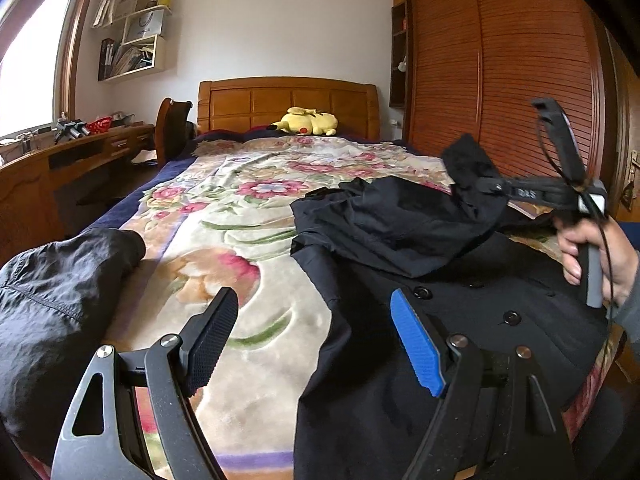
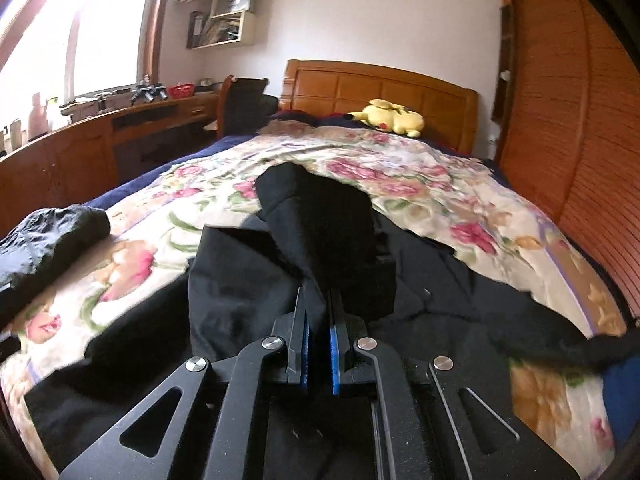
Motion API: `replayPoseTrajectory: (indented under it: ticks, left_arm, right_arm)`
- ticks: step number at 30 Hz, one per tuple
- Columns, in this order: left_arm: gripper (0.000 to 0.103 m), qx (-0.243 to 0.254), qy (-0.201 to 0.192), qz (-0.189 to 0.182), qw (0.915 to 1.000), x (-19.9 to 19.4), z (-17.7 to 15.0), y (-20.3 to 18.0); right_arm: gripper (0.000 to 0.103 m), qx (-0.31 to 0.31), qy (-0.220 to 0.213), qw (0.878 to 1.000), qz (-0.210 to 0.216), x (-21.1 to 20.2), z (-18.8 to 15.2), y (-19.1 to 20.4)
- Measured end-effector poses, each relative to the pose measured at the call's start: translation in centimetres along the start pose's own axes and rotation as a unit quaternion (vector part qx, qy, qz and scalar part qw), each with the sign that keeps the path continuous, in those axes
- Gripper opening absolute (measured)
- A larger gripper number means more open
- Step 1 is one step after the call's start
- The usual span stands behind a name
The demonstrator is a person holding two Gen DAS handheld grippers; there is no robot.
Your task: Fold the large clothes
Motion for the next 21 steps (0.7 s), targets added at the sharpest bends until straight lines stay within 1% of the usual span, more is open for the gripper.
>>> replayPoseTrajectory:
  ticks: [2, 5, 8, 9, 10, 13, 14, 15, 18, 21]
  left_arm:
    - [0.080, -0.001, 0.001, -0.003, 1.0000, 0.0, 0.1, -0.2]
    - [0.080, -0.001, 0.000, -0.010, 0.9999, 0.0, 0.0, -0.6]
    - [0.080, 0.004, 0.000, -0.011, 0.9999, 0.0, 0.0, -0.9]
    - [0.080, 0.005, 0.000, -0.011, 0.9999, 0.1, -0.1, -1.0]
    - [0.080, 0.006, 0.001, -0.011, 0.9999, 0.1, -0.1, -1.0]
    - [0.080, 0.006, 0.003, -0.012, 0.9999, 0.2, -0.2, -1.0]
    - [0.080, 0.006, 0.004, -0.013, 0.9999, 0.2, -0.2, -1.1]
    - [0.080, 0.006, 0.004, -0.014, 0.9999, 0.2, -0.2, -1.1]
    - [0.080, 0.008, 0.005, -0.017, 0.9998, 0.2, -0.3, -1.3]
    - [0.080, 0.010, 0.005, -0.020, 0.9997, 0.1, -0.4, -1.6]
  right_arm:
    - [0.007, 0.008, 0.005, 1.000, -0.002, -0.6, -1.1, -0.5]
    - [0.007, 0.019, 0.026, 0.999, -0.006, -1.5, -3.5, -0.9]
    - [0.018, 0.064, 0.057, 0.996, 0.017, -1.7, -6.3, -1.4]
    - [0.024, 0.084, 0.064, 0.994, 0.024, -1.9, -7.3, -1.5]
    - [0.026, 0.092, 0.069, 0.993, 0.027, -2.2, -8.2, -1.6]
    - [0.044, 0.092, 0.075, 0.993, 0.010, -3.3, -10.1, -1.6]
    - [0.052, 0.095, 0.075, 0.993, 0.007, -3.8, -10.6, -1.6]
    - [0.055, 0.097, 0.076, 0.992, 0.006, -4.3, -11.1, -1.5]
    - [0.057, 0.084, 0.077, 0.993, -0.010, -6.0, -11.6, -1.3]
    - [0.058, 0.075, 0.065, 0.995, -0.032, -7.4, -10.8, -1.4]
Point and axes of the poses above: each gripper's, at about its wrist camera, not at the fingertips, and x roughly the way its jaws point, y to its left, z to its top, the point moved 8 cm from there along x, roughly the way its jaws point, and after that the axes turned 14 degrees about z, right-handed, at the moved point
